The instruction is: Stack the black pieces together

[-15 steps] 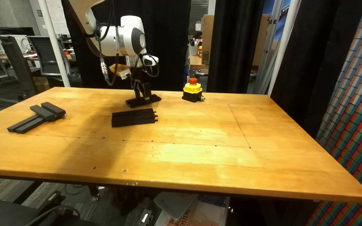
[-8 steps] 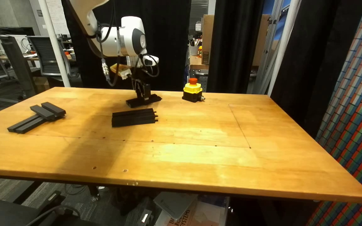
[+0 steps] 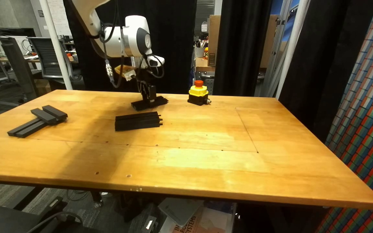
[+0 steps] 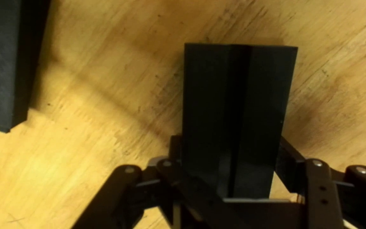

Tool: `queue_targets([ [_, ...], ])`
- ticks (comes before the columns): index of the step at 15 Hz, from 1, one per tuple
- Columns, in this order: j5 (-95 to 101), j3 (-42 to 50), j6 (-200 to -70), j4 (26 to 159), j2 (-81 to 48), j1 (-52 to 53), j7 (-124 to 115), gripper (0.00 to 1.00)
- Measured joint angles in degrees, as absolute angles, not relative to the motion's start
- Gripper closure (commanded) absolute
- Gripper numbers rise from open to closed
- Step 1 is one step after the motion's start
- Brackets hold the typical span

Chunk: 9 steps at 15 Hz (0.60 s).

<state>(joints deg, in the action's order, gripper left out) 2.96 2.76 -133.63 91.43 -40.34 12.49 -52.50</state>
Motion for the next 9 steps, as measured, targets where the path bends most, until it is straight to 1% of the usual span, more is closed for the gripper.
queue_targets([
  [4, 3.3, 3.9, -133.8, 95.1, -36.2, 13.9, -54.7, 0.55],
  [9, 3.9, 4.0, -133.9, 103.8, -28.1, 14.8, -58.4, 0.55],
])
